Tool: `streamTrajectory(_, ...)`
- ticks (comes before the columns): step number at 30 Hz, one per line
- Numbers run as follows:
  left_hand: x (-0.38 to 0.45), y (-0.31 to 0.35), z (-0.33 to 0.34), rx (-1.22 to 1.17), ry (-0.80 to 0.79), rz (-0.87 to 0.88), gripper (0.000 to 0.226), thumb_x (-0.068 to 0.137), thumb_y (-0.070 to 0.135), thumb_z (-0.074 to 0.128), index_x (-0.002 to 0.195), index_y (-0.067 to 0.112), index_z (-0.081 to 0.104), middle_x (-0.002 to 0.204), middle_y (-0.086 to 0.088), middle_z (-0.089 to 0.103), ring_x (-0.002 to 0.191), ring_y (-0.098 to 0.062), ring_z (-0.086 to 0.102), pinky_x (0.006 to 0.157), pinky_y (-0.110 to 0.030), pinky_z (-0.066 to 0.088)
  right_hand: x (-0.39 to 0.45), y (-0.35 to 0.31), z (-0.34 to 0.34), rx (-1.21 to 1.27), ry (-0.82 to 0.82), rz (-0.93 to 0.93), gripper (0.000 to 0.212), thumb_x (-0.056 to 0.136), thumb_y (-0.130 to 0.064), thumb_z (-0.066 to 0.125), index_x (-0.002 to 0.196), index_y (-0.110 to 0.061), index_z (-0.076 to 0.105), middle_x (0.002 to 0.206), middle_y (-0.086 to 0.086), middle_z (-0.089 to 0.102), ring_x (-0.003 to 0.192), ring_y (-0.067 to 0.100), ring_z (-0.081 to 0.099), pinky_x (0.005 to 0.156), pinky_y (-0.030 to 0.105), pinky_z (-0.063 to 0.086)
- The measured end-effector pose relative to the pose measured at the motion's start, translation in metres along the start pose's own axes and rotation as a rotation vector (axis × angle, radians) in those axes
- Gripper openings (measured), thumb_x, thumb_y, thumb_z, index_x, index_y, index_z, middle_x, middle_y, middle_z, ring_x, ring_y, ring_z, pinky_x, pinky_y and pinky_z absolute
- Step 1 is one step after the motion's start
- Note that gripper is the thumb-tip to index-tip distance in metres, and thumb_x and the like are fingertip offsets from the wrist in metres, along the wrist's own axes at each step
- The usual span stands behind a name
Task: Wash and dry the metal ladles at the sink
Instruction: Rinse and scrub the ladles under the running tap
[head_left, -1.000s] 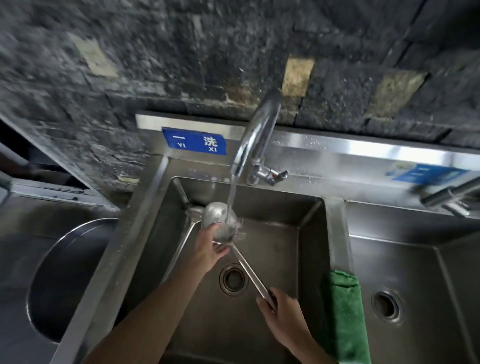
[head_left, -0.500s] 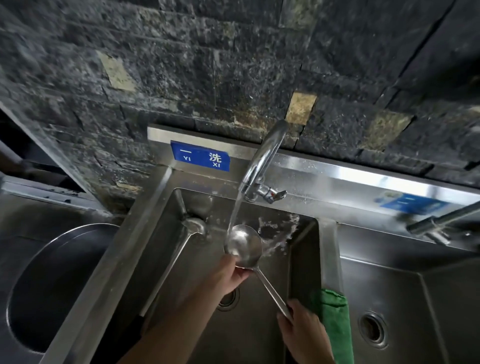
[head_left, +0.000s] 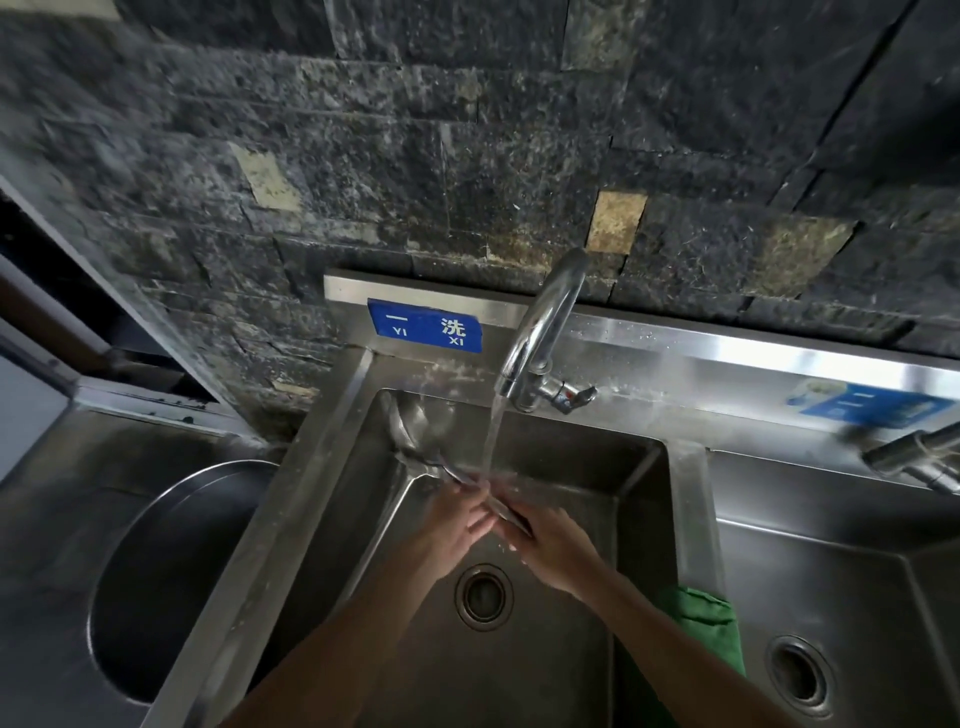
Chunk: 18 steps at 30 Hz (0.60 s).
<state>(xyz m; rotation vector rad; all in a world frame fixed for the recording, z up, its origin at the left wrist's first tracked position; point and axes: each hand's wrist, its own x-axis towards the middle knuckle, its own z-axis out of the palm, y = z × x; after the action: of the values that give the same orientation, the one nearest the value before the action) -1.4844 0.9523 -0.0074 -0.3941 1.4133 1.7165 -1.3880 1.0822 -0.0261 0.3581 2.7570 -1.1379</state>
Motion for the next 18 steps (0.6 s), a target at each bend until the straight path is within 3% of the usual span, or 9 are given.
streamTrajectory(4, -0.002, 0.045, -0.022, 0.088, 0.098, 0.221, 0.022, 0.094, 0.02, 0.063, 0.105, 0.002, 0.065, 0.102, -0.012, 0.075, 0.097, -0.026, 0.073, 0.088, -0.041, 0.059, 0.025, -0.007, 0.002, 0.045, -0.052, 0.036, 0.023, 0.095, -0.048, 0.061, 0.092, -0.024, 0.062, 0.076, 0.001, 0.07, 0.064, 0.017, 0.068, 0.064, 0.038, 0.056)
streamTrajectory(8, -0.009, 0.099, -0.039, 0.158, 0.214, 0.431, 0.019, 0.092, 0.017, 0.066, 0.105, 0.002, 0.068, 0.101, -0.013, 0.075, 0.096, -0.025, 0.074, 0.085, -0.038, 0.061, 0.007, 0.022, 0.007, -0.011, -0.045, 0.174, 0.037, 0.09, -0.056, 0.065, 0.07, -0.03, 0.049, 0.06, -0.006, 0.058, 0.056, 0.01, 0.06, 0.058, 0.034, 0.049)
streamTrajectory(11, -0.018, 0.128, -0.043, 0.156, 0.269, 0.515, 0.017, 0.089, 0.015, 0.071, 0.102, 0.005, 0.068, 0.097, -0.012, 0.075, 0.093, -0.023, 0.073, 0.078, -0.033, 0.061, 0.001, 0.04, 0.015, -0.032, -0.029, 0.243, 0.046, 0.085, -0.069, 0.06, 0.072, -0.025, 0.055, 0.062, -0.005, 0.062, 0.058, 0.003, 0.06, 0.063, 0.036, 0.052)
streamTrajectory(14, -0.018, 0.128, -0.039, 0.117, 0.33, 0.55, 0.014, 0.086, 0.015, 0.075, 0.097, 0.01, 0.068, 0.1, -0.012, 0.075, 0.093, -0.023, 0.072, 0.071, -0.028, 0.06, 0.02, 0.02, 0.021, -0.066, 0.006, 0.221, 0.039, 0.089, -0.063, 0.06, 0.083, -0.025, 0.063, 0.067, -0.008, 0.063, 0.064, 0.006, 0.062, 0.062, 0.031, 0.05)
streamTrajectory(18, -0.016, 0.113, -0.037, 0.172, 0.314, 0.543, 0.012, 0.084, 0.013, 0.077, 0.09, 0.015, 0.067, 0.093, -0.012, 0.075, 0.084, -0.023, 0.072, 0.074, -0.038, 0.061, 0.061, -0.035, 0.033, 0.062, 0.069, 0.153, 0.041, 0.092, -0.063, 0.058, 0.096, -0.023, 0.067, 0.076, -0.008, 0.069, 0.068, 0.007, 0.066, 0.061, 0.027, 0.051)
